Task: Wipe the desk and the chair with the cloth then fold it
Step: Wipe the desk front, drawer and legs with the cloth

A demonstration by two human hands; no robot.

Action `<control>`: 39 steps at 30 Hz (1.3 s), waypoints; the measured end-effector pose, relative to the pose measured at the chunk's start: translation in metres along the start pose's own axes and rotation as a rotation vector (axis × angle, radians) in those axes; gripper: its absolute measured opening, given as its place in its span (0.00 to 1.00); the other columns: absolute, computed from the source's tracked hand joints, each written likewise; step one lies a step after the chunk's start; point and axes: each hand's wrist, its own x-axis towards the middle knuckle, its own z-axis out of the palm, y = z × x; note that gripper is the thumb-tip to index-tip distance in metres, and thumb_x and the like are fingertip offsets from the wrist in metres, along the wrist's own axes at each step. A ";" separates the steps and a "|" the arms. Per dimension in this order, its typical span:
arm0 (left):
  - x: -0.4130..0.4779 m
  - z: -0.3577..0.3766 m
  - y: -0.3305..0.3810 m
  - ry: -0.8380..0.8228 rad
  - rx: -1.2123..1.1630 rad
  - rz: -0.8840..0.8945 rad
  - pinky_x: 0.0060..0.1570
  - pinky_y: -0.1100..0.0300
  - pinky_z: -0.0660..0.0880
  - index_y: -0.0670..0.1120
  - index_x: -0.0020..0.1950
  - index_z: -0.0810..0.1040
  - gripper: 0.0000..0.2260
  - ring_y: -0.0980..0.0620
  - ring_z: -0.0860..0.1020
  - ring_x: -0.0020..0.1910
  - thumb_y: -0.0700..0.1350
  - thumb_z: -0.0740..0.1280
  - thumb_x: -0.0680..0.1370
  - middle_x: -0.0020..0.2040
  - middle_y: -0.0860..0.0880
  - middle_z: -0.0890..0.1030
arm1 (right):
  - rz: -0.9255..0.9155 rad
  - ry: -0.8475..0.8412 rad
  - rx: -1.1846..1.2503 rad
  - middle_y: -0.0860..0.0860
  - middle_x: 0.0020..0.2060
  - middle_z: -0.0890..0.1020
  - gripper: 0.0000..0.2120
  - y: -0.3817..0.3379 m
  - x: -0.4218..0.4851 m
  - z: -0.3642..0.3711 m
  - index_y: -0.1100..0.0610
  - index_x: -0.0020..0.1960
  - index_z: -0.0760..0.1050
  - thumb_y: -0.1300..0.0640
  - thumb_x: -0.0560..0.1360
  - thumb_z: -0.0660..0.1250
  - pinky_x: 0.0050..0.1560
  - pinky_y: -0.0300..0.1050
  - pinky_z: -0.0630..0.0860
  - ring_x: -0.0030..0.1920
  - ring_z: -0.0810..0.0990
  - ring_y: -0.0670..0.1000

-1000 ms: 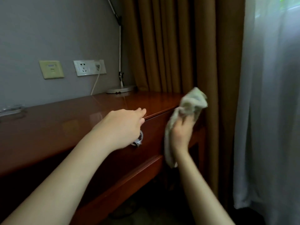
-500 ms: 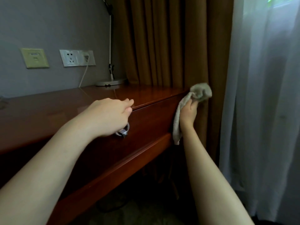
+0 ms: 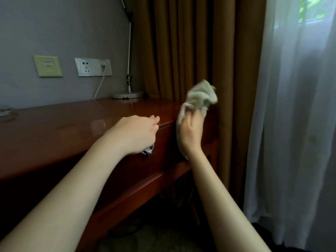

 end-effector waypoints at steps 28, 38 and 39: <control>0.005 0.005 -0.010 0.047 -0.129 0.024 0.69 0.52 0.62 0.51 0.73 0.65 0.19 0.48 0.65 0.72 0.49 0.48 0.83 0.73 0.51 0.67 | 0.530 0.038 -0.155 0.60 0.61 0.76 0.25 0.105 0.026 -0.025 0.60 0.68 0.68 0.48 0.81 0.46 0.66 0.58 0.67 0.63 0.73 0.61; 0.004 0.003 -0.009 0.056 -0.166 0.024 0.67 0.55 0.61 0.51 0.74 0.64 0.19 0.49 0.63 0.72 0.49 0.49 0.83 0.74 0.53 0.65 | -0.063 -0.158 -0.359 0.64 0.67 0.69 0.30 0.013 -0.139 0.005 0.68 0.69 0.65 0.50 0.75 0.50 0.72 0.56 0.54 0.70 0.62 0.62; 0.004 0.003 -0.010 0.052 -0.184 0.022 0.67 0.55 0.61 0.51 0.73 0.64 0.19 0.49 0.64 0.72 0.49 0.49 0.83 0.73 0.53 0.66 | -0.104 -0.165 -0.332 0.62 0.68 0.69 0.28 0.005 -0.149 0.008 0.66 0.70 0.64 0.50 0.76 0.49 0.72 0.55 0.52 0.71 0.60 0.59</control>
